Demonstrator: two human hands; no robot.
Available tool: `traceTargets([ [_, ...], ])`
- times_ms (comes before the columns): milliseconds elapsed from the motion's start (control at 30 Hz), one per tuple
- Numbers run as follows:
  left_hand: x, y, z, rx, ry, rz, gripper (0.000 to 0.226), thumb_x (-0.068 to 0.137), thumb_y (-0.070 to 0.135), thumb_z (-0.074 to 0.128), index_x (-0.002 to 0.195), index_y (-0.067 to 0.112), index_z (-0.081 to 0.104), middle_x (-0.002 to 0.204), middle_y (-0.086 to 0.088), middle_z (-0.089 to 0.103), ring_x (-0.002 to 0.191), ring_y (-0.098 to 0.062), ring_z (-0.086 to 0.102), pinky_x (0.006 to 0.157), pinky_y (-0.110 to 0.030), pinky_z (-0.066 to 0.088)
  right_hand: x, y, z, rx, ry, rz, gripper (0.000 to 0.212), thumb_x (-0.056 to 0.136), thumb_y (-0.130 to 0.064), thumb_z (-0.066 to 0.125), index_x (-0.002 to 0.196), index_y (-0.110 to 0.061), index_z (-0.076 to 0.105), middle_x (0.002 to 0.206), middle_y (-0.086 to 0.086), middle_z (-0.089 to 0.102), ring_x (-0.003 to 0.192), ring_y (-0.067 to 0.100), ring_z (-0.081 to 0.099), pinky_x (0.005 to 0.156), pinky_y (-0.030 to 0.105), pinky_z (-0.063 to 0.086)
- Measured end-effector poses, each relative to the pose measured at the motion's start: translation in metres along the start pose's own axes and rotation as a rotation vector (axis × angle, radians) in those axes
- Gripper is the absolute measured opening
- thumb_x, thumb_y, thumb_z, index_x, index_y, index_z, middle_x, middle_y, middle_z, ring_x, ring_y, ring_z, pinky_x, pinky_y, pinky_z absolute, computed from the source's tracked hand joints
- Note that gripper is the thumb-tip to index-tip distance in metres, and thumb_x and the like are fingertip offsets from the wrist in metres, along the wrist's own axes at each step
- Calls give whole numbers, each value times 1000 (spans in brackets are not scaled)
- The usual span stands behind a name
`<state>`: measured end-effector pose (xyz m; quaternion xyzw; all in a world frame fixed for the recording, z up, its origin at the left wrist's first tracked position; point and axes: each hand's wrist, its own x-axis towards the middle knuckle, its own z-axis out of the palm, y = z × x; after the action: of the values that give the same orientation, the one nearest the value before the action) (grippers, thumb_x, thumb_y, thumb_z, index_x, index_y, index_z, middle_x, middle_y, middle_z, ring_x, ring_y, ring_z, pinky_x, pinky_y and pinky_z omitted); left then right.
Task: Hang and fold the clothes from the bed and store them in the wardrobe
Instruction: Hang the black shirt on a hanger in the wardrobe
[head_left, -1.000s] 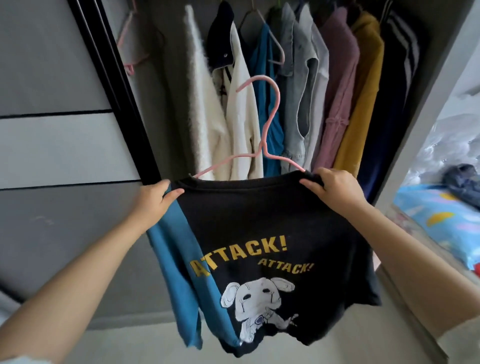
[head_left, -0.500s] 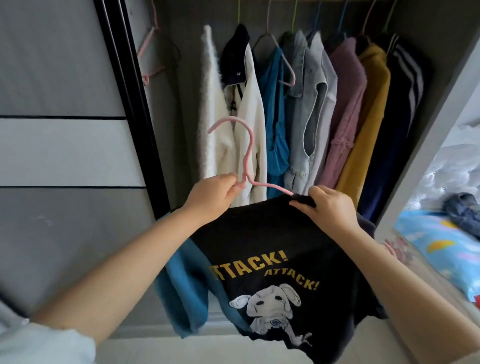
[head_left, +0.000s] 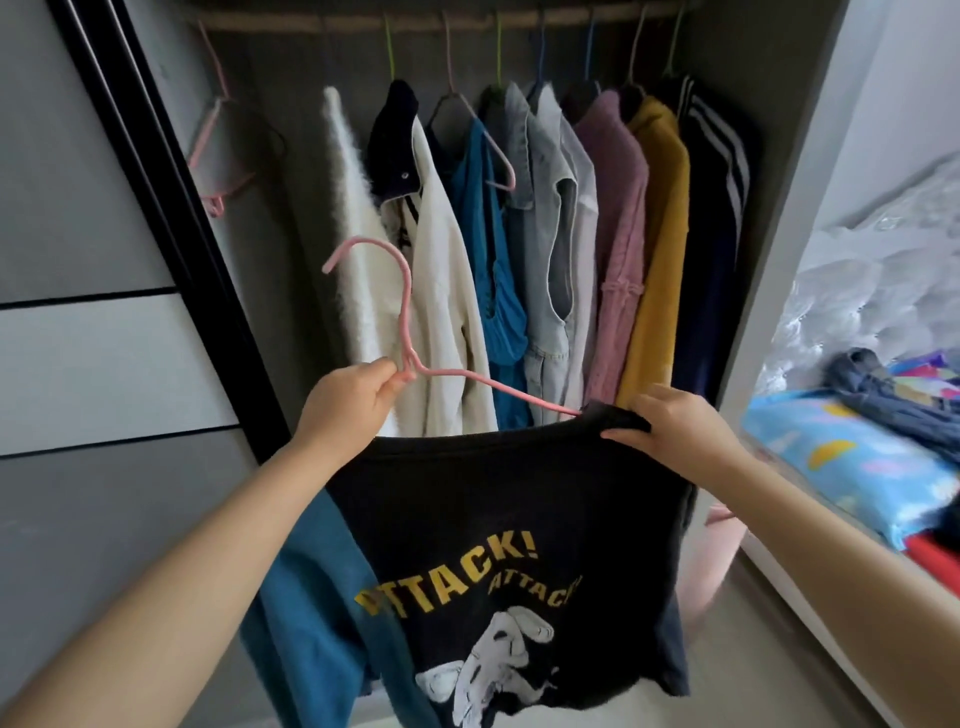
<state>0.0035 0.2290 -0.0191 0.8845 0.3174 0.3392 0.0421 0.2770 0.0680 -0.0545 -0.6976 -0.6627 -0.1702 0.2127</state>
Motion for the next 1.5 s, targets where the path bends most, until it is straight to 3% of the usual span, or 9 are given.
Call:
traceTargets([
  [133,-1,0,-7,-27,67,93,48,87,42,45,58,3,48,46,10,30,40,-11,32,39,-26,29,-2,-5,4,-169,-71,-21,41,59,-44,82,62,-9,62,61,2,54,56,25,58,42,32,44],
  [267,5,-8,-18,-44,62,95,71,80,63,32,62,-3,54,49,5,39,45,-23,44,42,-31,35,23,-33,4,60,-175,-40,28,88,-43,56,88,-15,56,79,0,57,72,18,57,65,26,44],
  [433,27,-14,-45,42,-30,13,39,93,35,47,78,0,58,58,6,41,57,-14,41,51,-21,28,61,-73,-2,349,-254,44,32,94,-33,47,64,-25,44,57,-8,43,50,8,39,52,20,30],
  [600,54,-40,-93,317,-16,-39,45,95,41,39,128,12,47,122,-3,54,116,-21,44,93,-30,36,89,-84,-31,371,-131,217,40,92,-28,54,55,-18,43,50,-5,38,45,7,37,49,22,28],
  [700,64,-67,-118,476,-4,-165,47,95,41,40,133,12,43,136,-7,45,128,-26,34,100,-36,32,105,-91,-48,527,-185,413,37,92,-26,54,56,-17,52,53,-1,43,48,10,38,47,20,28],
  [867,72,-93,-134,534,-72,-284,47,95,40,42,132,11,42,132,-13,48,123,-31,40,94,-38,37,135,-135,-57,1049,-233,810,24,90,-27,57,95,-5,64,80,10,54,67,20,50,66,30,42],
  [1233,104,-124,-147,689,65,-269,43,94,36,45,129,11,42,130,-10,46,121,-29,40,90,-38,40,262,-211,-16,1270,-177,711,29,91,-9,52,118,0,50,106,17,56,99,28,56,91,36,47],
  [1400,139,-150,-169,699,278,-163,36,90,20,53,121,2,52,131,-17,47,125,-33,37,98,-41,33,341,-217,6,1305,-71,593,28,93,-13,50,115,3,53,89,12,53,85,25,52,76,33,44],
  [1500,161,-158,-181,763,362,77,27,76,8,59,99,-3,65,111,-26,61,108,-45,54,78,-53,48,387,-216,9,1396,-29,537,33,94,-12,45,125,0,50,85,10,56,70,21,50,62,28,40],
])
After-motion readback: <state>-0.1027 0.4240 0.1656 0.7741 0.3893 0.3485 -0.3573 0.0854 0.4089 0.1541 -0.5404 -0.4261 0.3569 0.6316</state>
